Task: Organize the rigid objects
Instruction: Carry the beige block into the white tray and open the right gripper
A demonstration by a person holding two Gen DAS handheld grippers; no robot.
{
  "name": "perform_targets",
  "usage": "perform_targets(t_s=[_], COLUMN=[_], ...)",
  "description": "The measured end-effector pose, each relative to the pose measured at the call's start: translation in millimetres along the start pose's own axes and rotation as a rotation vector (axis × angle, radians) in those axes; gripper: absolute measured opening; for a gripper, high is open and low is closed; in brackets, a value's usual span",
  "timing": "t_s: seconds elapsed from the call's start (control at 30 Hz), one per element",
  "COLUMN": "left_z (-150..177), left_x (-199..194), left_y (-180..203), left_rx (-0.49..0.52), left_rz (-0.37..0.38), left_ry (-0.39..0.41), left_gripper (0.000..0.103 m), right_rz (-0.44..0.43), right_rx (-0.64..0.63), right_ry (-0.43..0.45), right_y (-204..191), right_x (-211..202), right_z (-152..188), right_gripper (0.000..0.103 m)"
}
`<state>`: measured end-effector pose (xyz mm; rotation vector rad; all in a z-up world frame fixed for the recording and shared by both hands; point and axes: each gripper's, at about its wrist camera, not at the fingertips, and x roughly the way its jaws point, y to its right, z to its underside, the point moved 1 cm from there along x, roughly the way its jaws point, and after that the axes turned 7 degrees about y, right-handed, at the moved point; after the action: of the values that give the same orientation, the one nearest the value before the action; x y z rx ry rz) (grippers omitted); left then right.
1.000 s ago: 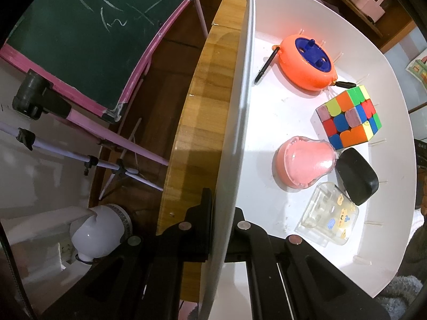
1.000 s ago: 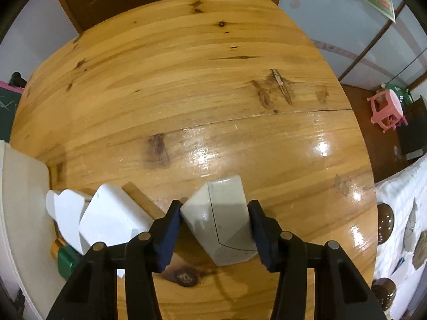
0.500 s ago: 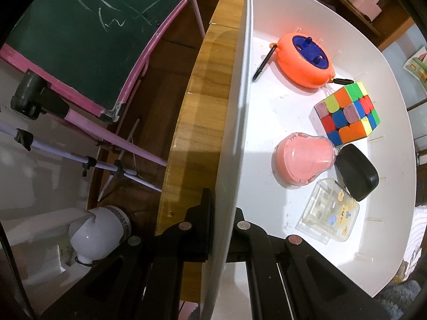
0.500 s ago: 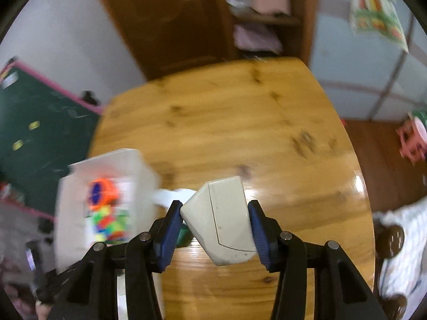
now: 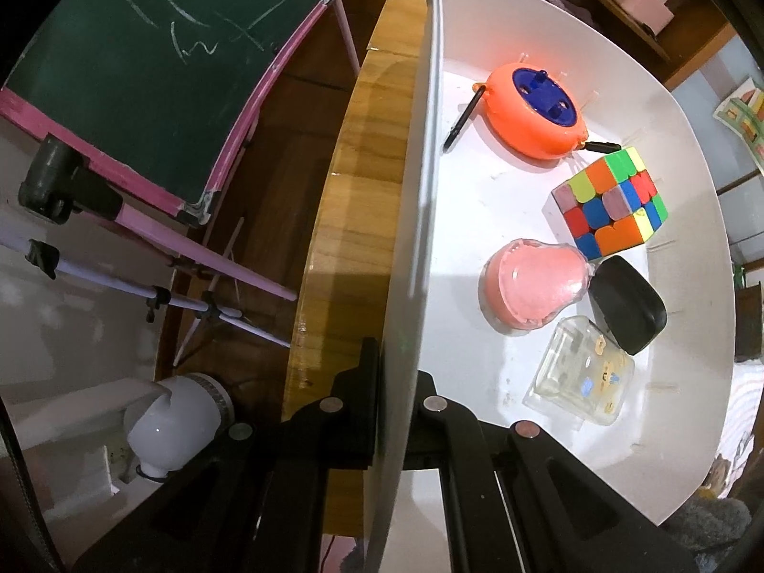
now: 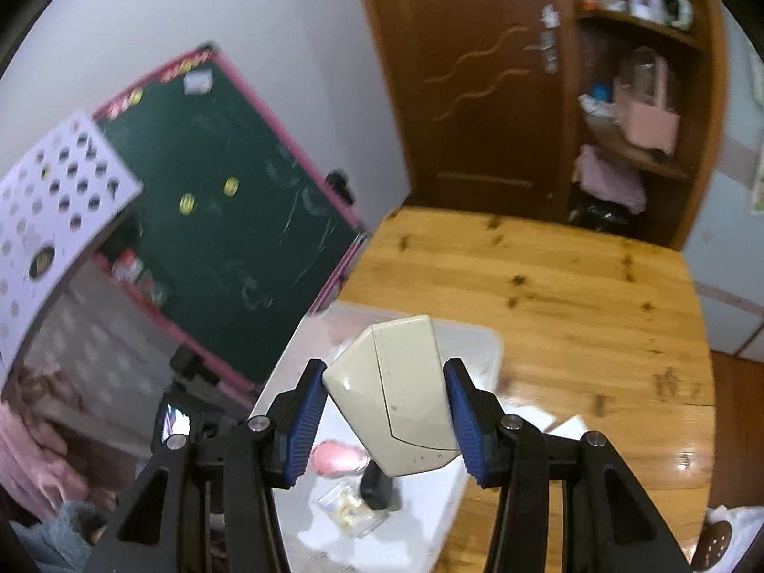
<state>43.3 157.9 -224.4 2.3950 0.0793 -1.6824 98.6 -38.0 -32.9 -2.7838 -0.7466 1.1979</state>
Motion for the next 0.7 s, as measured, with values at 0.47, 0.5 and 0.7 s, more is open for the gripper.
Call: perform_targets(t_s=[0.47, 0.5, 0.7], left_z=[3, 3, 2], left_x=[-9, -9, -9], left_y=[5, 5, 5], left_rx=[0.035, 0.034, 0.024], left_rz=[-0.011, -0.01, -0.006], left_ry=[0.013, 0.012, 0.002], left_gripper=[0.002, 0.002, 0.002], right_rz=[0.025, 0.03, 0.017], right_rx=[-0.087, -0.089, -0.045], right_ry=[-0.424, -0.433, -0.397], right_y=[-15, -14, -7], right_x=[127, 128, 117], right_z=[95, 97, 95], right_gripper=[0.051, 0.051, 0.053])
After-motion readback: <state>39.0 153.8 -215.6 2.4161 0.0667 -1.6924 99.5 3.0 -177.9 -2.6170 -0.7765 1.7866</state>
